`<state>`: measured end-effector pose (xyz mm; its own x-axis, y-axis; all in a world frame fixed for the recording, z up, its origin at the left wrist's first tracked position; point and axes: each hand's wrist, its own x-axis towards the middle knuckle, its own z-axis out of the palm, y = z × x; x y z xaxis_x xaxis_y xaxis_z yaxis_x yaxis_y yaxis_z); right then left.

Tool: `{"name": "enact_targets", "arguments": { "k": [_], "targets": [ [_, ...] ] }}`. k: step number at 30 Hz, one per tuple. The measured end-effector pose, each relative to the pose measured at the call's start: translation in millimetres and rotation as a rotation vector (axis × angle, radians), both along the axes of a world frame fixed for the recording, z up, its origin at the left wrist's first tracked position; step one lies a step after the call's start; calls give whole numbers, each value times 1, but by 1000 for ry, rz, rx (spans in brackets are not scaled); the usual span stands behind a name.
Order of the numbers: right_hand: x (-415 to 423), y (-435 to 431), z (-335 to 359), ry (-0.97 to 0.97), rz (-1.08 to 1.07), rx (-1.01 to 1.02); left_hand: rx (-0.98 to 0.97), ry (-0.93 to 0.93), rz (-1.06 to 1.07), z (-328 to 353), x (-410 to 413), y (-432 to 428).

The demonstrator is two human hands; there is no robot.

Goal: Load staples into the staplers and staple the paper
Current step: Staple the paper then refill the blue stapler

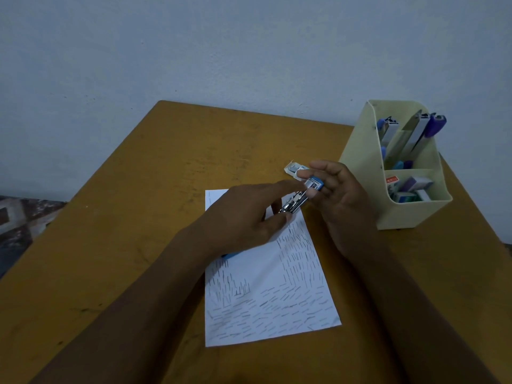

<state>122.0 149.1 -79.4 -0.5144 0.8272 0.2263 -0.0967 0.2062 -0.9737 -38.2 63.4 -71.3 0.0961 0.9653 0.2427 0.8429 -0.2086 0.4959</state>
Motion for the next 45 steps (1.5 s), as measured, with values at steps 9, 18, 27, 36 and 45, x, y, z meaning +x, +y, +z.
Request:
{"name": "enact_targets", "arguments": {
  "k": [9, 18, 27, 36, 45],
  "targets": [
    [-3, -2, -2, -19, 49, 13, 62, -35, -11, 1, 4, 0],
    [0, 4, -3, 45, -36, -41, 221, -96, 74, 5, 2, -4],
    [3, 6, -1, 124, -15, -97, 158, -148, -3, 4, 2, -4],
    [0, 3, 0, 84, -6, -93, 48, -36, 24, 6, 5, -3],
    [1, 2, 0, 70, 3, -71, 29, 8, 1, 7, 4, -3]
  ]
}}
